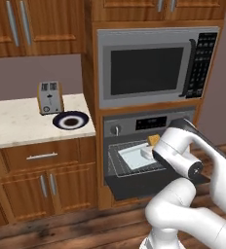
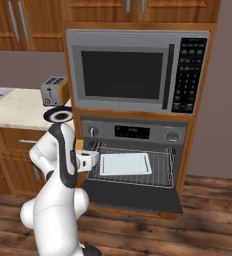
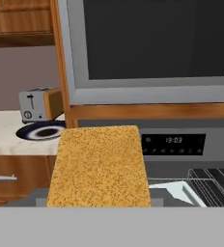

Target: Take the baked cake out of the oven and place it on the plate for cooling. Then close the oven door.

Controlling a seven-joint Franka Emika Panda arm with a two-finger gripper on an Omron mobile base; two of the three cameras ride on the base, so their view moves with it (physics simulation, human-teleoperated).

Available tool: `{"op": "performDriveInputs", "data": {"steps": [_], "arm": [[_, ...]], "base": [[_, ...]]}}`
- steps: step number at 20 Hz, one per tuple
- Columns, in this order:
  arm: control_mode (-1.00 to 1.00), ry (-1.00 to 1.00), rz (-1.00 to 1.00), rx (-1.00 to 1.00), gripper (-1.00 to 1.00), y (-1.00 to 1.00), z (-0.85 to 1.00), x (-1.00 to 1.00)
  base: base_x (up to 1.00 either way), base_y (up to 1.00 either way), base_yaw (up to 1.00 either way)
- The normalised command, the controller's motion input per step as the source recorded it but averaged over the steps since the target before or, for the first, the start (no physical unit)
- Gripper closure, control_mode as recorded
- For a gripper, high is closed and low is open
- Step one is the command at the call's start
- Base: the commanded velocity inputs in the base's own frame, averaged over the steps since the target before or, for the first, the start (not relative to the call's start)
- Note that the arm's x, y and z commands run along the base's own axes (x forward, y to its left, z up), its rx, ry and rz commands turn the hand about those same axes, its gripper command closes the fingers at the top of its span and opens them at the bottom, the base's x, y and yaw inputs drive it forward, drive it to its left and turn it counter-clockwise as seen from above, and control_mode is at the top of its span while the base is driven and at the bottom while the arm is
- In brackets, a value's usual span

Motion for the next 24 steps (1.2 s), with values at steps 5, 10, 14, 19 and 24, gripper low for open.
{"op": "performDriveInputs", "data": {"steps": [5,10,14,19,24], "arm": [[1.00,0.00,0.00,0.00,1.00,0.00,0.00,0.00],[1.00,0.00,0.00,0.00,1.00,0.00,0.00,0.00],[1.00,0.00,0.00,0.00,1.00,0.00,0.00,0.00],[1.00,0.00,0.00,0.00,1.00,0.00,0.00,0.00],[1.00,0.00,0.00,0.00,1.00,0.00,0.00,0.00]], "base": [[-0.05,1.00,-0.18],[0.01,1.00,-0.03],[0.00,1.00,0.01],[0.37,1.00,0.00],[0.53,0.68,-0.04]]}}
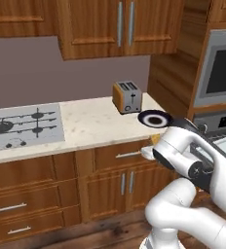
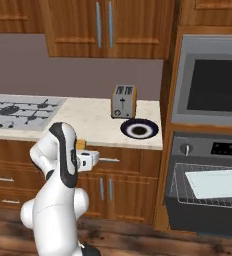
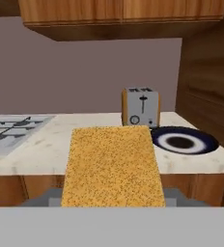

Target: Take the baked cake out of the oven and place it on the plate for cooling. Then close the oven door.

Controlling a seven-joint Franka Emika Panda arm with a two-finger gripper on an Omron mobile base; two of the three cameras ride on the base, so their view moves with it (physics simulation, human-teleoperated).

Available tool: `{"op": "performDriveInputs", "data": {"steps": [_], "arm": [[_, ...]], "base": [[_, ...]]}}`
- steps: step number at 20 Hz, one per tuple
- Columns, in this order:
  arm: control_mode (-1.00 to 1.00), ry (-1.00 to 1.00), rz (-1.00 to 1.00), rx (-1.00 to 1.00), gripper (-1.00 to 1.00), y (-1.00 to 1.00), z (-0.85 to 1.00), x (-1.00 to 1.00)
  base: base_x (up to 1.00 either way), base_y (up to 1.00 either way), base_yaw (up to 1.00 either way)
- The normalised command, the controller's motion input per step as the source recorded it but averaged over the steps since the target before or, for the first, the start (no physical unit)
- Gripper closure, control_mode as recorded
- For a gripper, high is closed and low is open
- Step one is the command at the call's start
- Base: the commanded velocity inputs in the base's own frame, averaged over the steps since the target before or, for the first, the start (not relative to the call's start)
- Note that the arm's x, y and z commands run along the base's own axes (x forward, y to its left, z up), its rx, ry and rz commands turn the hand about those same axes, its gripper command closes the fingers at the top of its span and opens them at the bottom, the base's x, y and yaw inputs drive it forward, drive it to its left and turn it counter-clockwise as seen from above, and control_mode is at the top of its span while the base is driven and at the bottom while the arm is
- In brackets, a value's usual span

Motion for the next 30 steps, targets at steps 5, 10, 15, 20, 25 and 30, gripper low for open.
{"op": "performDriveInputs", "data": {"steps": [5,10,15,20,25,30], "arm": [[1.00,0.00,0.00,0.00,1.00,0.00,0.00,0.00],[1.00,0.00,0.00,0.00,1.00,0.00,0.00,0.00],[1.00,0.00,0.00,0.00,1.00,0.00,0.00,0.00],[1.00,0.00,0.00,0.00,1.00,0.00,0.00,0.00],[1.00,0.00,0.00,0.00,1.00,0.00,0.00,0.00],[1.00,0.00,0.00,0.00,1.00,0.00,0.00,0.00]], "base": [[0.63,0.14,-0.13],[0.61,0.00,-0.25],[0.53,0.00,-0.32],[0.38,0.00,-0.34],[0.27,0.00,-0.33],[0.44,0.00,-0.27]]}}
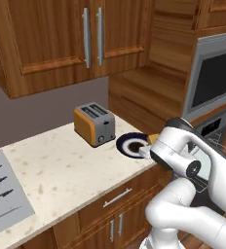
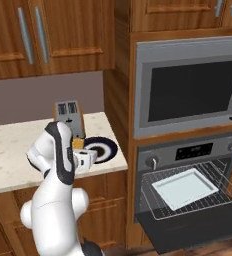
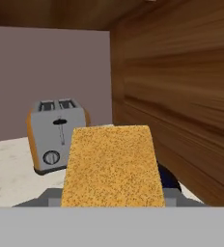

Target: Take the baked cake out of the oven and place it on the plate for cooling. Then close the oven door.

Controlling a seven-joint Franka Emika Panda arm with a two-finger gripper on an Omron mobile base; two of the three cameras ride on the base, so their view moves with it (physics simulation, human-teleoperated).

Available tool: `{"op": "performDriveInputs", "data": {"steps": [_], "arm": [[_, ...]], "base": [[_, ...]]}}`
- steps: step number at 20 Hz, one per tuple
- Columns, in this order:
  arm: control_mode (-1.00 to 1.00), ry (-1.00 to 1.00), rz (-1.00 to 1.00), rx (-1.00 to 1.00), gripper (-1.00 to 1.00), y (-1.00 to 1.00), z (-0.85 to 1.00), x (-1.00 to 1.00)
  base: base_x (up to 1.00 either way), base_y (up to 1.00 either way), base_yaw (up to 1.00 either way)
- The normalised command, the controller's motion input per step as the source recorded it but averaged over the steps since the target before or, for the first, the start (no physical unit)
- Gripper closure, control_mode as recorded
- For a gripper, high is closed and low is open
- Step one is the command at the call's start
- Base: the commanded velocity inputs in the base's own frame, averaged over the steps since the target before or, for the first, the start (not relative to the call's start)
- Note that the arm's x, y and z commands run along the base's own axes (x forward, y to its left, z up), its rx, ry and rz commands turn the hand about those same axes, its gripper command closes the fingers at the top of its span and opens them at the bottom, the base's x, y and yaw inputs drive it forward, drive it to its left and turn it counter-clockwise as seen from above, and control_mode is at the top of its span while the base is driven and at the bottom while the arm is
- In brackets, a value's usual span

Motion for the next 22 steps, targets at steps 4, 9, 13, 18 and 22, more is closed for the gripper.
{"op": "performDriveInputs", "data": {"steps": [4,9,13,18,22], "arm": [[1.00,0.00,0.00,0.00,1.00,0.00,0.00,0.00],[1.00,0.00,0.00,0.00,1.00,0.00,0.00,0.00],[1.00,0.00,0.00,0.00,1.00,0.00,0.00,0.00],[-1.00,0.00,0.00,0.00,1.00,0.00,0.00,0.11],[-1.00,0.01,0.00,0.00,1.00,-0.01,-0.07,0.58]], "base": [[0.63,0.00,-0.14],[0.67,0.00,-0.02],[0.56,-0.02,0.00],[0.41,-0.02,0.00],[0.00,0.00,0.00]]}}
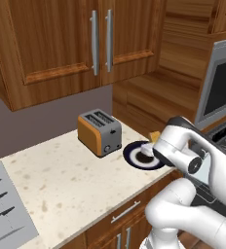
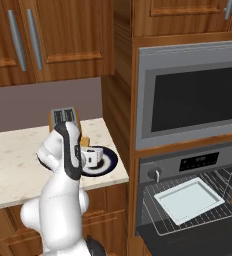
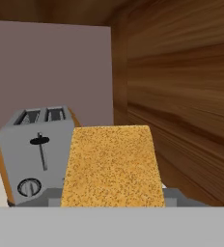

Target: Take the baked cake out of the oven and place it on the plate for cooling. Then close the oven door.

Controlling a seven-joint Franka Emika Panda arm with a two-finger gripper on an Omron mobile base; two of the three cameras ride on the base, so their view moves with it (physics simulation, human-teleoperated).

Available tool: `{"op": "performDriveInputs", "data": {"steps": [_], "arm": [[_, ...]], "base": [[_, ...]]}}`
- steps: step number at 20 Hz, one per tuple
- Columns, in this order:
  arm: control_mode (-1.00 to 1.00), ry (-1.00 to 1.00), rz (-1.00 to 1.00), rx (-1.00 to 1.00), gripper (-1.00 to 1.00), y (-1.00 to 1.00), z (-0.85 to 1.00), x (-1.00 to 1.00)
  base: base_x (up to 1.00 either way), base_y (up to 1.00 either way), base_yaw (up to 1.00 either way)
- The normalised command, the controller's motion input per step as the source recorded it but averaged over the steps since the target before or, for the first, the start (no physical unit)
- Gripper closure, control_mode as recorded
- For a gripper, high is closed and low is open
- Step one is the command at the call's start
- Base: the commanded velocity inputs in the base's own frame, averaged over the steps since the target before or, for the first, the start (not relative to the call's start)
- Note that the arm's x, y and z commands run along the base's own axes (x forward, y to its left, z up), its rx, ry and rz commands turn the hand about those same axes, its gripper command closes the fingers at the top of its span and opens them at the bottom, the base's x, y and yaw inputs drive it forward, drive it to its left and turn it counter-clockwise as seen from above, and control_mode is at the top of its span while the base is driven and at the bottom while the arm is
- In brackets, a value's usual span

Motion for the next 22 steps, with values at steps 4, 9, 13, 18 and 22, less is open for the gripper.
{"op": "performDriveInputs", "data": {"steps": [4,9,13,18,22], "arm": [[-1.00,0.05,0.00,-0.01,1.00,0.00,-0.15,0.58],[-1.00,0.08,0.00,-0.05,1.00,0.00,-0.36,0.42],[-1.00,0.16,0.00,-0.08,1.00,0.01,-0.23,0.35],[-1.00,0.20,0.00,-0.04,1.00,0.00,-0.17,0.06],[-1.00,0.23,0.00,-0.03,1.00,0.00,-0.12,0.00]], "base": [[0.00,0.00,0.00],[0.00,0.00,0.00],[0.00,0.00,0.00],[0.00,0.00,0.00],[0.00,0.00,0.00]]}}
